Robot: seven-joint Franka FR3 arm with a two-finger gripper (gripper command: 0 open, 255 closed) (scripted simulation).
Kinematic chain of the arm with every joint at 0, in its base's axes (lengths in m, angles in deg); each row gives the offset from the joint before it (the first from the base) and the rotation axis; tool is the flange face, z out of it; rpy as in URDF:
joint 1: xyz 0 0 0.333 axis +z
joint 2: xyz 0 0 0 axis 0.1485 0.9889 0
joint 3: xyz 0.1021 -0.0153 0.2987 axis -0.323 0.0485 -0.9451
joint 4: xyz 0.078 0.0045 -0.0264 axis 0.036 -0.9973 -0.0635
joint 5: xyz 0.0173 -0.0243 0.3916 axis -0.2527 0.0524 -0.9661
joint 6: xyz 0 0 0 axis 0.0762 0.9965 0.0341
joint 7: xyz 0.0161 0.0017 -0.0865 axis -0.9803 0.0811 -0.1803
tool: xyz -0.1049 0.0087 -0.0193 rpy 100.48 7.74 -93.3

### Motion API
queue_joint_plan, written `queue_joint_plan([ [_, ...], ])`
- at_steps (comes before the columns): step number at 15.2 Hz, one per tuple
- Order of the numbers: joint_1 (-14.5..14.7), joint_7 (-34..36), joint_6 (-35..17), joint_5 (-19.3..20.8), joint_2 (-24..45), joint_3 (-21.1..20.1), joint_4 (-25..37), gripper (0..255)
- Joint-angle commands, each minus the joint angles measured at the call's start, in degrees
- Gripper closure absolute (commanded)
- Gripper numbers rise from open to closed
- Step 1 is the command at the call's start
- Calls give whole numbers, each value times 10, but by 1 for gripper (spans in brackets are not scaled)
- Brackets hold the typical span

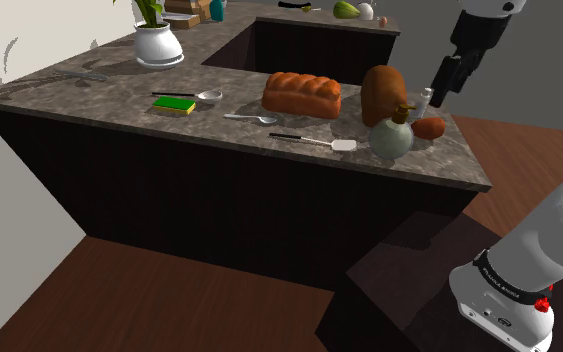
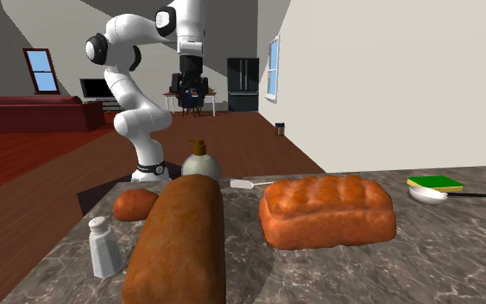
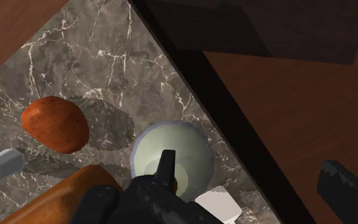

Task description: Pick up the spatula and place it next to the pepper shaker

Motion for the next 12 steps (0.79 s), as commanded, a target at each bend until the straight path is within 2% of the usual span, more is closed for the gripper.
queue_joint_plan([
  [1, 0, 0, 0, 0, 0, 0, 0, 0],
  [12, 36, -134, -199, -1, 202, 42, 23, 0],
])
